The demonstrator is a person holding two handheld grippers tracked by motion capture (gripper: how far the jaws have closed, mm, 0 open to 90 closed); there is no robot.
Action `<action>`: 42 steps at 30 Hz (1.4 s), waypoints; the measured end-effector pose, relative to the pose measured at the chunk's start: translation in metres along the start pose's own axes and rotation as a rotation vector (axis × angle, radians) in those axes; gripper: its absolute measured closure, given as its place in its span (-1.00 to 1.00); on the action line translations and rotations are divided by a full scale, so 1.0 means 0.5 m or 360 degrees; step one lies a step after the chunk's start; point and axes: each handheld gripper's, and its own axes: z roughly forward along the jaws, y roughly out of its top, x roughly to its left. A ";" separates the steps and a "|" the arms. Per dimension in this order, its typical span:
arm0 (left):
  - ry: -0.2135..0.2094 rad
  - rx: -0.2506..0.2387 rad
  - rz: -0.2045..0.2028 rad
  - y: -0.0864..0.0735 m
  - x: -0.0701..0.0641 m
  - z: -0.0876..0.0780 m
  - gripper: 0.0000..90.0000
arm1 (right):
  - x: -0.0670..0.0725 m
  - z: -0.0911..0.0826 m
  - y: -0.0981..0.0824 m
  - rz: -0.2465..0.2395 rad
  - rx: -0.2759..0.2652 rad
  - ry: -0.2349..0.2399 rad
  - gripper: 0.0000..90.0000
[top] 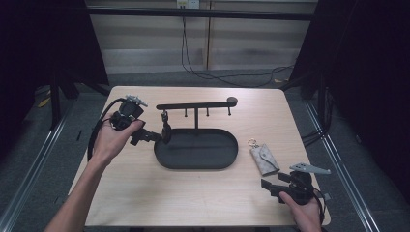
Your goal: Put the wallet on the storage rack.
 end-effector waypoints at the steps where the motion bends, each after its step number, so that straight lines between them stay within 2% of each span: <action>1: -0.0037 -0.0043 -0.0019 -0.008 0.002 -0.001 -0.56 | 0.000 0.001 0.001 0.0001 0.0004 0.0002 -0.63; 2: -0.0056 -0.0075 -0.0033 -0.017 0.003 -0.002 -0.56 | 0.000 0.002 0.001 0.0000 0.0005 0.0001 -0.63; 4: -0.0001 -0.0084 -0.0010 -0.030 0.000 0.000 -0.56 | 0.000 0.002 0.001 -0.0001 0.0004 -0.0001 -0.63; 7: -0.0024 -0.0085 0.0049 -0.052 -0.011 0.003 -0.56 | 0.000 0.000 0.001 0.0005 -0.0008 -0.0008 -0.63; 8: -0.0008 -0.0085 0.0054 -0.060 -0.017 0.005 -0.56 | 0.000 0.000 0.000 0.0006 -0.0011 -0.0009 -0.63; 9: -0.0001 -0.0083 0.0053 -0.068 -0.021 0.007 -0.56 | 0.000 -0.001 0.001 0.0012 -0.0014 -0.0009 -0.63; 11: -0.0043 -0.0060 0.0033 -0.079 -0.025 0.011 -0.56 | 0.000 -0.001 0.001 0.0009 -0.0016 -0.0013 -0.63; 12: -0.0019 -0.0078 0.0032 -0.086 -0.028 0.011 -0.56 | -0.001 0.000 0.001 0.0005 -0.0012 -0.0014 -0.63; 14: -0.0022 -0.0109 0.0015 -0.099 -0.030 0.007 -0.56 | 0.000 0.000 0.000 -0.0002 -0.0007 -0.0016 -0.63; 16: 0.0007 -0.0136 0.0018 -0.113 -0.036 0.003 -0.60 | 0.000 -0.003 0.000 0.0003 -0.0014 -0.0020 -0.63; 17: 0.0001 -0.0160 0.0004 -0.120 -0.038 0.002 -0.60 | -0.001 -0.003 0.000 0.0005 -0.0013 -0.0019 -0.63; 20: 0.0019 -0.0172 0.0025 -0.140 -0.045 -0.001 -0.60 | -0.001 -0.002 0.001 0.0006 -0.0005 -0.0020 -0.63; 22: 0.0006 -0.0214 0.0007 -0.158 -0.050 -0.002 -0.55 | 0.000 0.000 0.002 0.0000 0.0012 -0.0026 -0.63; 24: 0.0021 -0.0237 0.0014 -0.173 -0.052 -0.002 -0.55 | 0.000 -0.001 0.003 0.0001 0.0013 -0.0025 -0.63; 26: 0.0031 -0.0264 -0.0023 -0.193 -0.056 0.001 -0.55 | 0.000 -0.004 0.003 0.0009 0.0004 -0.0026 -0.62; 28: -0.0008 -0.0302 -0.0075 -0.212 -0.057 0.005 -0.55 | -0.002 -0.006 0.005 0.0024 0.0003 -0.0023 -0.62; 30: 0.0013 -0.0305 -0.0083 -0.229 -0.060 0.009 -0.55 | -0.003 -0.008 0.006 0.0031 -0.0001 -0.0020 -0.62; 33: -0.0035 -0.0284 -0.0092 -0.251 -0.067 0.019 -0.55 | -0.003 -0.011 0.009 0.0021 -0.0031 0.0032 -0.63; 35: -0.0021 -0.0276 -0.0074 -0.266 -0.075 0.024 -0.55 | -0.001 -0.013 0.012 -0.0012 -0.0037 0.0011 -0.63; 36: -0.0048 -0.0275 -0.0085 -0.272 -0.079 0.027 -0.55 | -0.002 -0.014 0.014 -0.0018 -0.0043 0.0009 -0.62; 37: -0.0067 -0.0288 -0.0090 -0.278 -0.082 0.028 -0.55 | -0.003 -0.014 0.015 -0.0017 -0.0046 0.0015 -0.62; 40: -0.0061 -0.0316 -0.0101 -0.296 -0.095 0.028 -0.55 | -0.004 -0.014 0.020 -0.0009 -0.0048 0.0007 -0.61; 42: -0.0097 -0.0324 -0.0166 -0.313 -0.101 0.036 -0.56 | -0.004 -0.014 0.023 -0.0012 -0.0057 0.0003 -0.60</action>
